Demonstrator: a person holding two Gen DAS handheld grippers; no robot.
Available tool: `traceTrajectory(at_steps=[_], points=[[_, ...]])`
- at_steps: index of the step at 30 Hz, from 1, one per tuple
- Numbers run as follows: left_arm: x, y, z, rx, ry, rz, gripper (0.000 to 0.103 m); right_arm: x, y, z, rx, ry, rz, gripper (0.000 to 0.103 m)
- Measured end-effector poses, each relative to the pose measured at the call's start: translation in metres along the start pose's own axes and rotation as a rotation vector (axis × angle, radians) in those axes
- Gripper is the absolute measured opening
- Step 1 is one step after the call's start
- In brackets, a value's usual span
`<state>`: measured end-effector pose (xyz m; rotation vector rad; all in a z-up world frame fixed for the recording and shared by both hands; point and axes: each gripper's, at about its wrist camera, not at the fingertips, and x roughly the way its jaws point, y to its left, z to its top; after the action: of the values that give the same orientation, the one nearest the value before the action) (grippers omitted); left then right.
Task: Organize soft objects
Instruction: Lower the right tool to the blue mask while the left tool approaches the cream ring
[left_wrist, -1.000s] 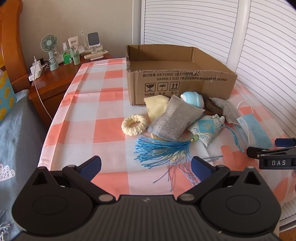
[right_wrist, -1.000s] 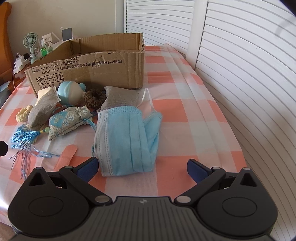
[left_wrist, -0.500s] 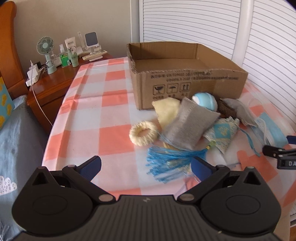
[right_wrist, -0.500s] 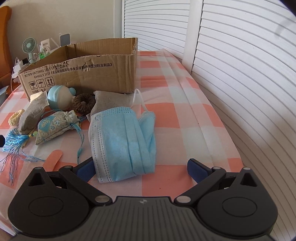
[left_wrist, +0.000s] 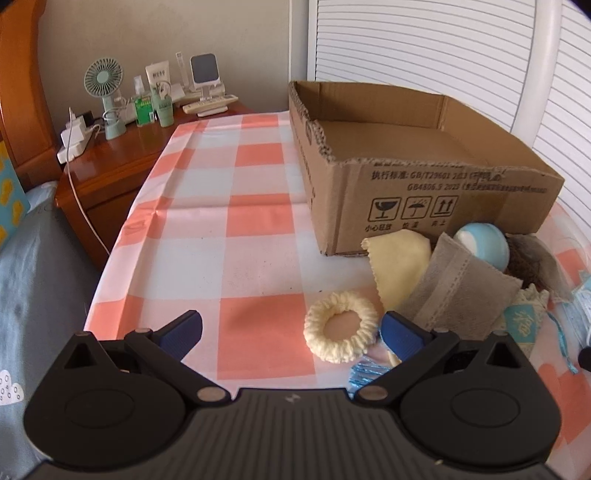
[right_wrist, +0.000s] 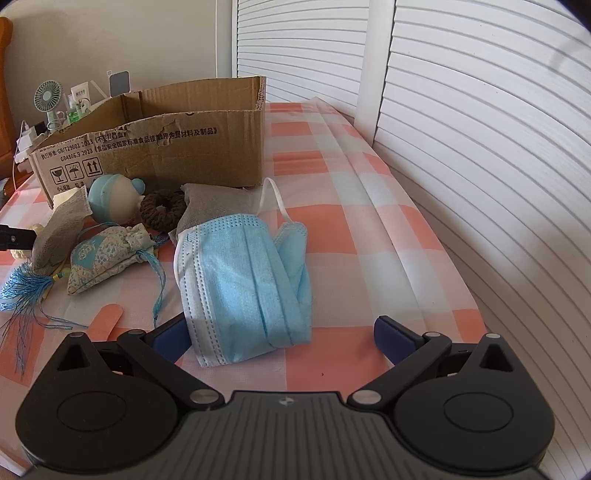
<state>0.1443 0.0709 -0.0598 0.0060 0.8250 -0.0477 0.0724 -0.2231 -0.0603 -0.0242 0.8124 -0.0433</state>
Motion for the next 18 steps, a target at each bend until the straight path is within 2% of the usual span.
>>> traceTrajectory(at_steps=[5, 11, 18], points=[[-0.002, 0.012, -0.008, 0.006, 0.024, 0.034, 0.102, 0.001, 0.0, 0.0, -0.003, 0.006, 0.003, 0.103], [-0.006, 0.029, -0.019, 0.018, -0.001, -0.033, 0.103, -0.002, -0.002, -0.003, -0.01, -0.012, 0.014, 0.103], [-0.003, 0.026, -0.014, -0.014, 0.009, -0.003, 0.103, -0.005, -0.003, -0.008, -0.004, -0.035, 0.009, 0.103]])
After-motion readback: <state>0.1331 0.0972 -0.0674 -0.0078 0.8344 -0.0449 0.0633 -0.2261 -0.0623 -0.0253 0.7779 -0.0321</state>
